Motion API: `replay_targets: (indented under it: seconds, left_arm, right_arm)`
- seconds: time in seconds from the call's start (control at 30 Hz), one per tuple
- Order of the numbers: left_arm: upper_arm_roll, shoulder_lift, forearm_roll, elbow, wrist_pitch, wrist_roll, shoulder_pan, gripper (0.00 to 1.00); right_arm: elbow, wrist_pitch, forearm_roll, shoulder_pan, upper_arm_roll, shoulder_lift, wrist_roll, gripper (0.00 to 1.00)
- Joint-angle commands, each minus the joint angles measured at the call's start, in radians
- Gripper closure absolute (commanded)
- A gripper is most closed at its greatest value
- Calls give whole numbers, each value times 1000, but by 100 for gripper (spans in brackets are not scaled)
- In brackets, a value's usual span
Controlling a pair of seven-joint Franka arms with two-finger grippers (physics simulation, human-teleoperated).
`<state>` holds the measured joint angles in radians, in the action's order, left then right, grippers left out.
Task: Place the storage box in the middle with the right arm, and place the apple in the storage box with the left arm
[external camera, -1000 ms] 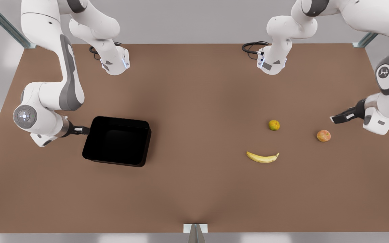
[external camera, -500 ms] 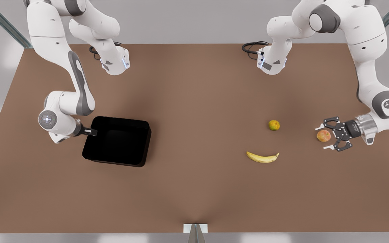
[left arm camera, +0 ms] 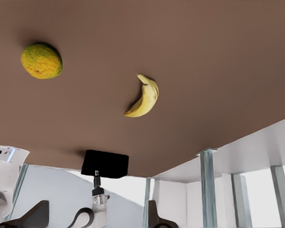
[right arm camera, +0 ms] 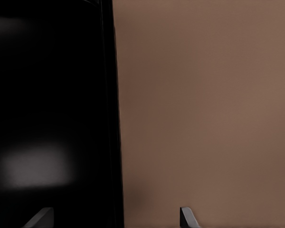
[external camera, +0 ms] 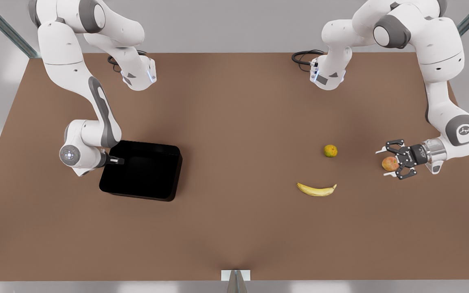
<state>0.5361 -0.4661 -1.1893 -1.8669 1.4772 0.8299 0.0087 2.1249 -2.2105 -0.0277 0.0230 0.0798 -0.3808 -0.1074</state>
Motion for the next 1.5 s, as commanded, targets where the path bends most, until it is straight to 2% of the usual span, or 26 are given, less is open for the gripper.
replay_targets:
  seconds: [0.0, 0.03, 0.2, 0.27, 0.33, 0.77, 1.0, 1.1, 1.2, 1.37, 1.47]
  left_arm:
    - [5, 0, 13, 0, 0, 0, 0, 0]
    - [13, 0, 16, 2, 0, 0, 2, 0]
    - [27, -28, 23, 8, 3, -8, 22, 0]
    - [25, -45, 23, 6, 2, -28, 28, 0]
    - [25, -57, 16, 6, 9, -48, 30, 0]
    - [25, -174, -62, 12, 15, -147, 132, 0]
    - [25, -207, -75, 26, -2, -238, 154, 0]
    - [25, -227, -52, 25, -14, -316, 154, 0]
    - [25, -233, -32, 25, -23, -345, 154, 0]
    - [27, -267, -32, 54, -15, -391, 174, 0]
    - [25, -281, -33, 69, -11, -390, 195, 0]
  right_arm:
    - [0, 0, 0, 0, 0, -3, 0, 33]
    - [0, 2, 0, 0, 0, -7, 0, 41]
    - [-3, 5, 0, 2, 0, -21, 2, 56]
    - [-6, 18, 0, 6, 0, -21, 3, 71]
    - [-8, 18, -1, 6, 0, -26, 3, 77]
    - [-16, 22, -3, 8, -3, -29, 34, 77]
    - [-88, 26, -5, 25, -51, -26, 35, 77]
    - [-163, 23, 0, 64, -112, -30, 31, 77]
    - [-238, 5, 2, 170, -115, -50, 25, 77]
    - [-397, 11, 37, 299, -123, -148, 25, 77]
    - [-575, 23, 40, 371, -123, -269, 18, 77]
